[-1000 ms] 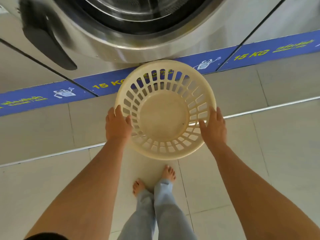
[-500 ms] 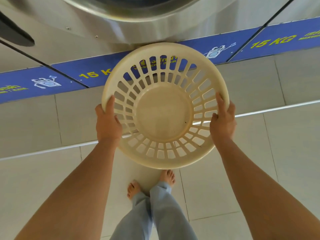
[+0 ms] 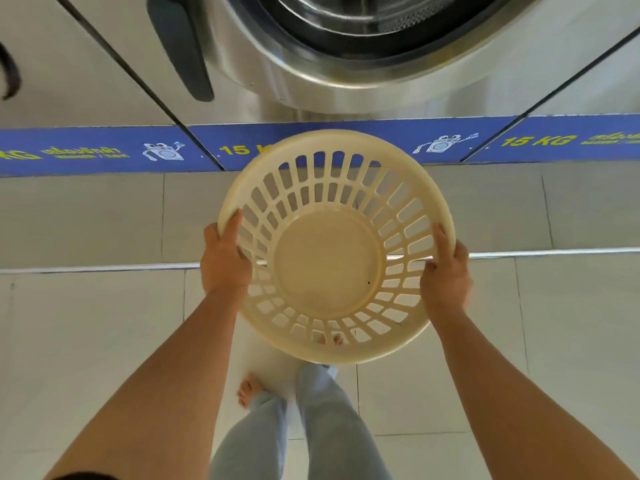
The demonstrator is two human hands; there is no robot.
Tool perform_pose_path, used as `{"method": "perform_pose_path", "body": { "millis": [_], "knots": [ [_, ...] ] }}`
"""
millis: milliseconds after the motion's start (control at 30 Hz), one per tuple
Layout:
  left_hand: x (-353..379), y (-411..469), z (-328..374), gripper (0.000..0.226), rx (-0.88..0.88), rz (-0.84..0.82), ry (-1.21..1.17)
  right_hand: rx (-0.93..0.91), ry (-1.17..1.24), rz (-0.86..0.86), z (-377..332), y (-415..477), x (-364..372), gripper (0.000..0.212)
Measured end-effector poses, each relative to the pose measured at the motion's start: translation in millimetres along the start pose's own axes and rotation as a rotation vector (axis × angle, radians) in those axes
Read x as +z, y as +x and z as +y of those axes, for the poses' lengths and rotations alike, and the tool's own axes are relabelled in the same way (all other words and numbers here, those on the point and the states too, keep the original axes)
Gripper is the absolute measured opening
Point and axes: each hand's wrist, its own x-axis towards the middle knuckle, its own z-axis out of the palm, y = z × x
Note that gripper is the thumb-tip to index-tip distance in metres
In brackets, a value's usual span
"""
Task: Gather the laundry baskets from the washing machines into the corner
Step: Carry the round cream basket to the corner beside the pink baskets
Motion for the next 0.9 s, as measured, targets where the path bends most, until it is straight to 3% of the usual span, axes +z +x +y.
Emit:
{"method": "perform_pose_path", "body": {
  "millis": [367, 700, 900],
  "knots": [
    [-132, -87, -100, 0.068, -0.197, 0.128, -0.069, -0.178, 0.001, -0.008, -100, -135, -29, 0.062],
    [-264, -192, -258, 0.066, -0.362, 0.322, -0.174, -0.48, 0.034, -0.032, -209, -305, -9, 0.064],
    [-326, -249, -358, 0.07, -0.538, 0.416, -0.234, -0.654, -0.004, -0.148, -281, -394, 34, 0.066]
  ]
}}
